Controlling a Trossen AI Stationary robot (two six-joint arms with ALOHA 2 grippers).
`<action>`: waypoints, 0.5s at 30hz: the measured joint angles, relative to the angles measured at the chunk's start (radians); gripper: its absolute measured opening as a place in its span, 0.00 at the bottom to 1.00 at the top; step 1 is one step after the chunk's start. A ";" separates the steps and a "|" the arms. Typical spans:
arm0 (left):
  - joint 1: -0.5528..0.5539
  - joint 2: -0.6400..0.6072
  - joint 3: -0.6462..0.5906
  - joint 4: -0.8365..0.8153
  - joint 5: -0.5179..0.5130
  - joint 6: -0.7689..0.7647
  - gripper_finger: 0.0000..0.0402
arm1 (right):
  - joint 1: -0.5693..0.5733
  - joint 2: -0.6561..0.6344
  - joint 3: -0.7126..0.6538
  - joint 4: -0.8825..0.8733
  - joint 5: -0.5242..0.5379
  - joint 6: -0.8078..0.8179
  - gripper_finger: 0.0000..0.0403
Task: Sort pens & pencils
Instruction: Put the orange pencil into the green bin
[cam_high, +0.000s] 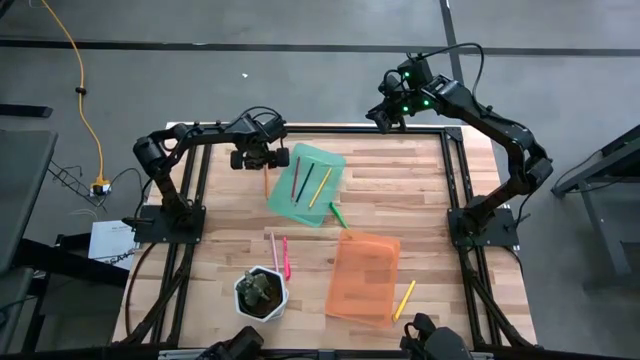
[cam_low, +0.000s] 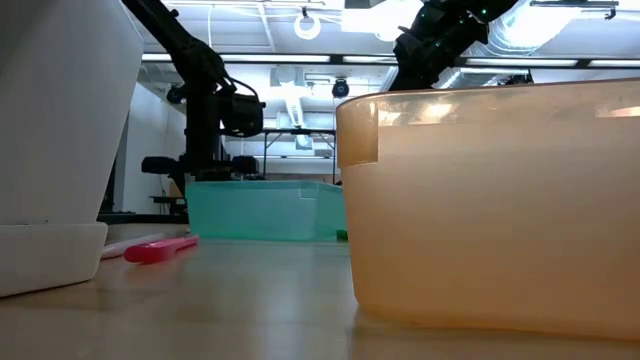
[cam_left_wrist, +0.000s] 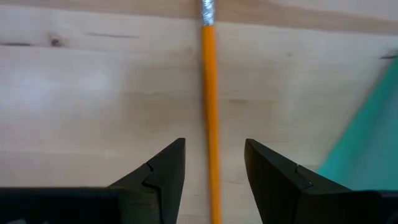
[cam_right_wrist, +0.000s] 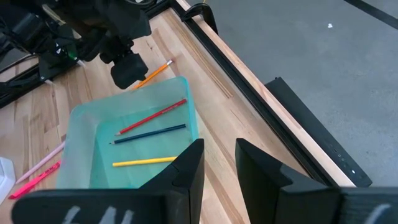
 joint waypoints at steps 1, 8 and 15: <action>0.000 0.000 0.000 0.000 0.000 0.000 0.38 | 0.000 0.000 0.000 0.000 0.000 0.000 0.21; 0.000 0.000 0.000 0.004 0.004 0.001 0.38 | 0.000 0.000 0.000 0.000 0.000 0.000 0.21; 0.000 0.000 0.000 0.009 0.009 -0.047 0.38 | 0.000 0.000 0.000 0.000 0.000 0.000 0.21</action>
